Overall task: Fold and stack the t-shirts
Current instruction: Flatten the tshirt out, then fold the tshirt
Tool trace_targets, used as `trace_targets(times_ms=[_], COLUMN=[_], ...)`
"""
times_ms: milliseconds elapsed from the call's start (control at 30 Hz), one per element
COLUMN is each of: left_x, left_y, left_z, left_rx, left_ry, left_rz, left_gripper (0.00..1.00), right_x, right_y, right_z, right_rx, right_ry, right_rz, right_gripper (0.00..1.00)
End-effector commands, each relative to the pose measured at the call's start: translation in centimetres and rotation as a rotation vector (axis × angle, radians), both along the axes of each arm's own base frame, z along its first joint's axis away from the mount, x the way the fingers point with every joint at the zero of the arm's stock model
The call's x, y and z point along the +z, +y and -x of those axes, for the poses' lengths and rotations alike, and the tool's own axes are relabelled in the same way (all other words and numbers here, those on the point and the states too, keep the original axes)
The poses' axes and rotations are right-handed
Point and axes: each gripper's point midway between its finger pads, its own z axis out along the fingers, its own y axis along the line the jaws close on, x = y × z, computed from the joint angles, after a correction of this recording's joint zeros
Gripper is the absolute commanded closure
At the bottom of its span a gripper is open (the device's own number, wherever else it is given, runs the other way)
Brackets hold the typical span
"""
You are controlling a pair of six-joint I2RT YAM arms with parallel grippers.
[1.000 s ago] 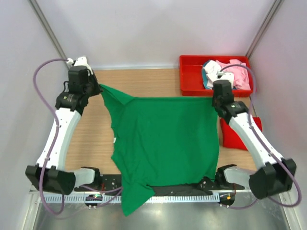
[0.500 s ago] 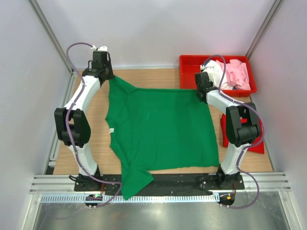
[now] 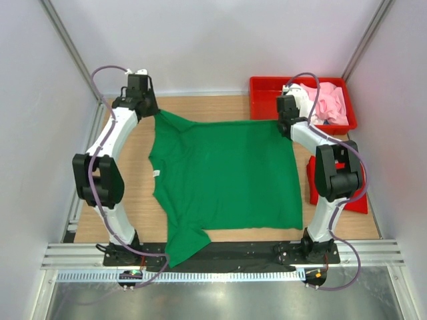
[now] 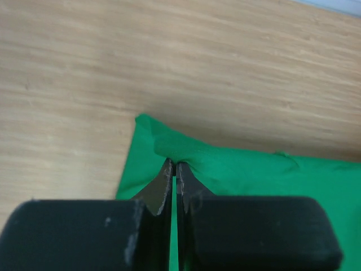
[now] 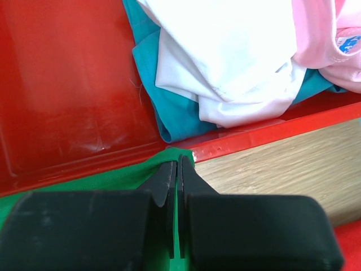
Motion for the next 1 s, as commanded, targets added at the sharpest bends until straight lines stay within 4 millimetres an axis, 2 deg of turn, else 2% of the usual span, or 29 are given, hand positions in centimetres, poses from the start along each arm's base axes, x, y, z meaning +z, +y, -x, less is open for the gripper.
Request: trace_targets(times_ms=[0,167,267,433,600,667,767,833,967], left_x=[3.2,2.6,2.3,-0.1,-1.1,-1.6,-1.2,-1.7,-0.9], left_y=[-0.6,-1.9,-3.0,-3.3,-4.6,-4.6,-4.5,-4.4,-4.6], left_z=[3.3,6.3,7.9,10.7,13.2,14.3,15.5,16.3,17.4], left_rx=[0.048,0.054,0.044,0.082,0.096,0.109,0.138,0.150,0.148], left_ry=[-0.031,0.012,0.024,0.088,0.113,0.118,0.109,0.123,0.105], left_rz=[0.148,0.239,0.231,0.245,0.278,0.281,0.309,0.327,0.358], left_gripper=[1.00,1.00,1.00,1.00,1.00,1.00,1.00,1.00,1.00], right_x=[3.5,3.1,2.5,1.7,1.5,1.2,0.7,0.7,0.4], right_y=[-0.2,-1.4,-1.5,-1.7,-1.6,-1.5,-1.7,-1.8,-1.8], right_z=[0.0,1.3,1.7,2.4,2.7,3.0,3.8,4.0,4.2], right_rx=[-0.006,-0.024,-0.024,-0.029,-0.018,-0.017,-0.026,-0.028,-0.031], right_ry=[-0.090,-0.053,-0.033,-0.013,-0.006,0.014,0.025,0.020,0.030], right_rz=[-0.027,0.038,0.051,0.049,0.036,0.030,0.031,0.030,0.023], right_gripper=[0.99,0.99,0.99,0.99,0.99,0.99,0.99,0.99,0.99])
